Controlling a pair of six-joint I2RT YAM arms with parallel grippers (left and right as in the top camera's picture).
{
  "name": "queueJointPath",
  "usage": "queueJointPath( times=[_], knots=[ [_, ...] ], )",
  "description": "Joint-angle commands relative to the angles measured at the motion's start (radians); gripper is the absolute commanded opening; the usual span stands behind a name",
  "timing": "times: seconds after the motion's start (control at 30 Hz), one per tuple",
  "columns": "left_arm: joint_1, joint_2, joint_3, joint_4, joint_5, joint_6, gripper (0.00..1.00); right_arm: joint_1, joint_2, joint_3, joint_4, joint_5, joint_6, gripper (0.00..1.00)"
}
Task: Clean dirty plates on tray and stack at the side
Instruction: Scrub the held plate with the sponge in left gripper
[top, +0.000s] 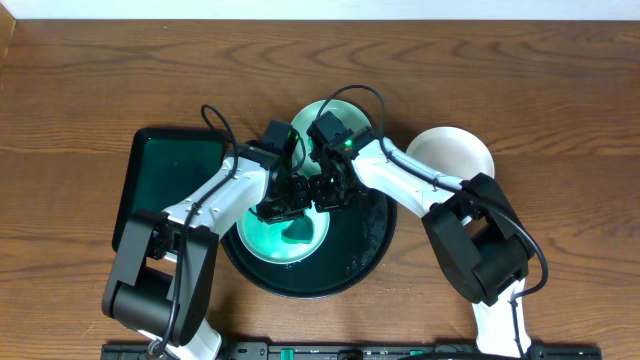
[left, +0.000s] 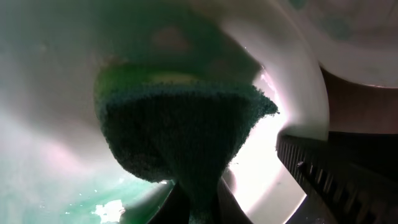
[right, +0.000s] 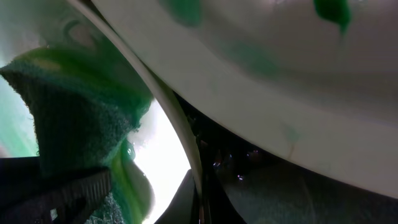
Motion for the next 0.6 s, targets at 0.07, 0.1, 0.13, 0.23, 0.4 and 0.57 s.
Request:
queueJointPath(
  times=[0.07,0.1,0.13,0.23,0.4,0.57],
  knots=[
    [0.049,0.028,-0.012,-0.103,-0.417,-0.303,0.08,0.006,0.018,-0.006,0.005,-0.030,-0.013,0.01],
    [0.063,0.028,-0.012,-0.148,-0.498,-0.381,0.07,0.006,0.018,-0.006,0.005,-0.030,-0.013,0.01],
    [0.072,0.028,-0.012,-0.187,-0.550,-0.436,0.07,0.006,0.018,-0.006,0.006,-0.030,-0.013,0.01],
    [0.056,0.028,-0.012,-0.227,-0.475,-0.391,0.07,0.006,0.018,-0.006,0.006,-0.030,-0.013,0.01],
    [0.002,0.028,-0.012,-0.153,0.049,0.093,0.07,0.006,0.018,-0.006,0.007,-0.030,-0.013,0.01],
    [0.019,0.028,-0.012,-0.018,0.142,0.217,0.07,0.006,0.018,-0.006,0.007,-0.030,-0.013,0.01]
  ],
)
